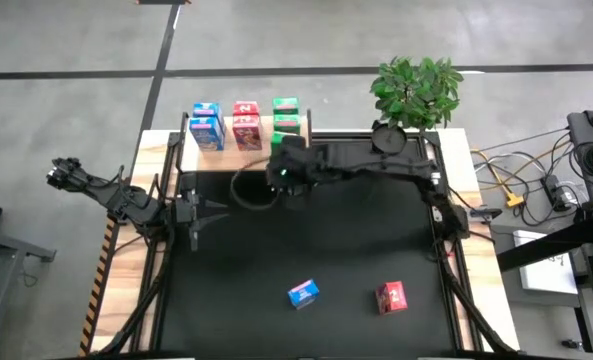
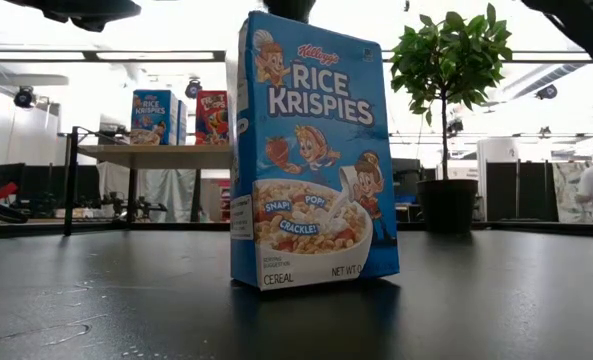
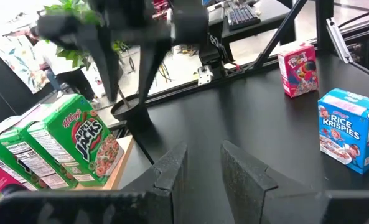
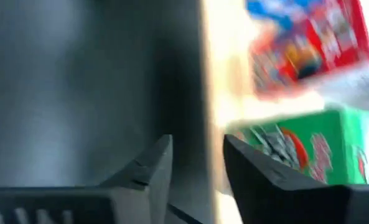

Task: Stack cereal on shelf
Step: Put the green cereal box on the shelf aligned with the other green cereal boxes

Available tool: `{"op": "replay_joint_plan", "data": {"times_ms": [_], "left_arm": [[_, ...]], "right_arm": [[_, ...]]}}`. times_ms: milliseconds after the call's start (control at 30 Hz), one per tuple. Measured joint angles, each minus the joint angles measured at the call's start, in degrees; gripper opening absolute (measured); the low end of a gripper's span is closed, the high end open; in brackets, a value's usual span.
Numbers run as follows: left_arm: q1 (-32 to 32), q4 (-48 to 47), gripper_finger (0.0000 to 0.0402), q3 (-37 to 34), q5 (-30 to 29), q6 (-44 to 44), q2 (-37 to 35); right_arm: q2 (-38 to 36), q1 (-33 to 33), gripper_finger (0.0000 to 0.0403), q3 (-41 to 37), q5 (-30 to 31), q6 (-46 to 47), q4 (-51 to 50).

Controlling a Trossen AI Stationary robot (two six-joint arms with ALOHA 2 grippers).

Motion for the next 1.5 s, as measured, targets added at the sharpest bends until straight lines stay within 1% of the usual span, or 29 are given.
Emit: {"op": "replay_joint_plan", "data": {"times_ms": [67,133,167,333,433,1500], "left_arm": [[0.02,0.00,0.0077,0.00,0.00,0.13,0.00],[0.02,0.00,0.0077,0.00,0.00,0.48,0.00],[0.02,0.00,0.0077,0.00,0.00,0.65,0.00],[0.02,0.02,0.0077,0.00,0.00,1.09,0.00],[0.02,0.02,0.0077,0.00,0.00,1.09,0.00],[0.02,-0.04,0.0077,0.00,0.00,1.13,-0.02]], "right_arm": [[1.82,0.90,0.0125,-1.25,9.44,-0.51,-1.12],[3.53,1.17,0.0097,-2.82,16.42,-1.13,-1.06],[4.45,1.18,0.0084,-3.38,18.44,-1.51,-1.09],[8.10,0.56,0.0021,-4.36,24.81,-3.15,-1.75],[8.73,0.43,0.0011,-4.39,27.82,-4.46,-2.84],[7.26,-0.84,0.0009,-4.47,27.95,-3.01,-7.20]]}}
